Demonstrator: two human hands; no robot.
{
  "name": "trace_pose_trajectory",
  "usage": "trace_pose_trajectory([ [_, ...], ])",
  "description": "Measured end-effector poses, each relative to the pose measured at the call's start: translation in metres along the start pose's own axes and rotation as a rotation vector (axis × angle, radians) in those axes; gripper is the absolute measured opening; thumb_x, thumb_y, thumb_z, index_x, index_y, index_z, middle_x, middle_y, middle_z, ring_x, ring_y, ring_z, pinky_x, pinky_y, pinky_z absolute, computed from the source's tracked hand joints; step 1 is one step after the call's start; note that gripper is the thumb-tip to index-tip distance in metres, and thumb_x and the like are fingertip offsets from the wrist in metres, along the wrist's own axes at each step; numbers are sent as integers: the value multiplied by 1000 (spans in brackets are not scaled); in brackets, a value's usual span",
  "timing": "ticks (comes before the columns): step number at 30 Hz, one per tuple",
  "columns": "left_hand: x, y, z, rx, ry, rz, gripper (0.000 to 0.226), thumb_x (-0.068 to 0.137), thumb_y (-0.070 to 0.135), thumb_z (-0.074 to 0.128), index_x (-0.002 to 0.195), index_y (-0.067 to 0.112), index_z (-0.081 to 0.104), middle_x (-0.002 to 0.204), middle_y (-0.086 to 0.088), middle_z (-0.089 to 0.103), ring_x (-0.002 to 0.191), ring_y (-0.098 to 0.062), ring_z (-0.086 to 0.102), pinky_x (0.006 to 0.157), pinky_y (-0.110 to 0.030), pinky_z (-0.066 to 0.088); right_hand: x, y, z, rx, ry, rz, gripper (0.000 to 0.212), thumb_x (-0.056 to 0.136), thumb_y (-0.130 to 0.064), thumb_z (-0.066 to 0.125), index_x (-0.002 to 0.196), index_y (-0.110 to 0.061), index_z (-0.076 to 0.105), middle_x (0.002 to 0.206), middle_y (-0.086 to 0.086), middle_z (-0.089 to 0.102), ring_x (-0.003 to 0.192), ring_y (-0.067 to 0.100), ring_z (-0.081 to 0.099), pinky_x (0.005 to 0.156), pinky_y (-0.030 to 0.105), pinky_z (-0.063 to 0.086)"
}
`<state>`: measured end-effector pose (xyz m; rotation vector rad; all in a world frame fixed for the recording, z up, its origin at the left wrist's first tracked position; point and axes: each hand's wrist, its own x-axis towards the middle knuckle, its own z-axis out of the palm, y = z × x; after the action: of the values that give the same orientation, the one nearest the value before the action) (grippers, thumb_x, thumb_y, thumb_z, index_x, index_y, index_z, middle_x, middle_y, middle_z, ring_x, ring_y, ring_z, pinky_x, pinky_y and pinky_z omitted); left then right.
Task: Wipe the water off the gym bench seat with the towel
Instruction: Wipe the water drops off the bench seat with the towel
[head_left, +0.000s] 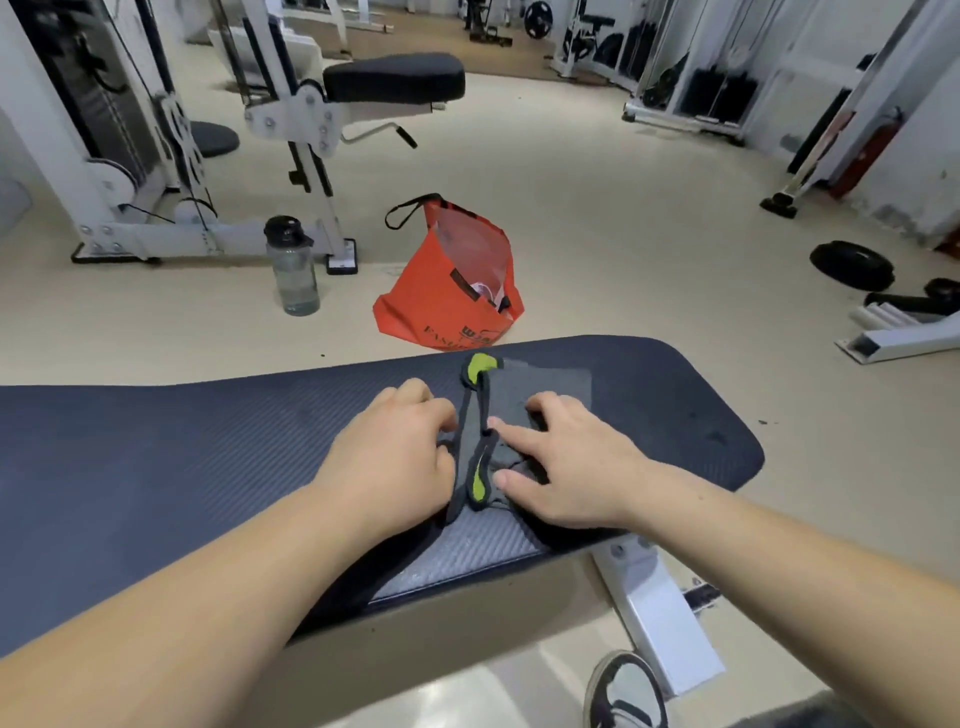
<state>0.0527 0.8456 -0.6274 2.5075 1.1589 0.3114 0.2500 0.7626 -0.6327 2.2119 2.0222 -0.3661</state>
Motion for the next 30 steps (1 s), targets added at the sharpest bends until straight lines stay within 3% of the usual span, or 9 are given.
trace_pose_trajectory([
  [2,6,10,4,17,9,4,27,85,20,51,108,26,64,110,5,52,110,-21,49,87,-42,51,-15,-2,4,19,-35,-122,78,84,-77,29,157,-50,26,161,4,25,152,24,20,123,36,22],
  [4,13,17,9,25,17,-2,28,85,19,51,108,26,64,111,5,52,111,-22,49,86,-41,50,-13,11,1,45,-26,-127,79,77,-81,27,153,-57,28,162,-2,26,151,21,24,126,37,17],
  [10,19,27,23,27,-4,22,28,86,21,50,110,26,63,112,8,52,110,-18,49,87,-42,52,16,86,3,109,82,243,74,87,-79,35,155,-49,32,162,9,28,151,30,24,125,43,23],
  [13,17,30,27,58,-2,49,28,83,23,48,106,26,63,109,7,52,107,-20,51,84,-43,52,5,64,4,116,36,98,77,87,-77,39,157,-45,31,157,12,28,149,33,22,125,43,19],
  [17,20,34,27,80,1,37,36,76,27,41,103,25,64,106,3,55,104,-25,54,85,-44,52,-8,36,8,132,22,-140,78,80,-80,40,152,-54,33,157,3,30,150,23,22,125,37,21],
  [19,21,37,26,72,-3,39,34,77,25,42,104,25,63,106,4,54,105,-25,53,85,-43,51,0,53,5,143,88,-75,67,86,-75,50,149,-57,36,155,-3,33,148,19,28,122,36,27],
  [22,16,39,25,53,-1,47,31,84,20,49,110,26,63,111,6,54,109,-21,51,87,-41,51,10,88,-2,126,118,222,65,90,-74,47,151,-53,37,150,0,37,146,23,30,116,41,35],
  [24,12,39,24,49,1,60,32,85,19,50,114,26,63,114,7,54,110,-20,50,90,-40,50,7,94,-3,118,95,303,68,91,-74,45,153,-49,36,146,3,37,144,26,28,113,43,37],
  [30,13,46,25,24,41,64,31,86,20,49,114,26,62,112,6,53,111,-21,50,86,-40,50,-47,41,6,72,37,-7,73,82,-79,39,151,-55,34,144,-3,37,140,20,32,115,37,36],
])
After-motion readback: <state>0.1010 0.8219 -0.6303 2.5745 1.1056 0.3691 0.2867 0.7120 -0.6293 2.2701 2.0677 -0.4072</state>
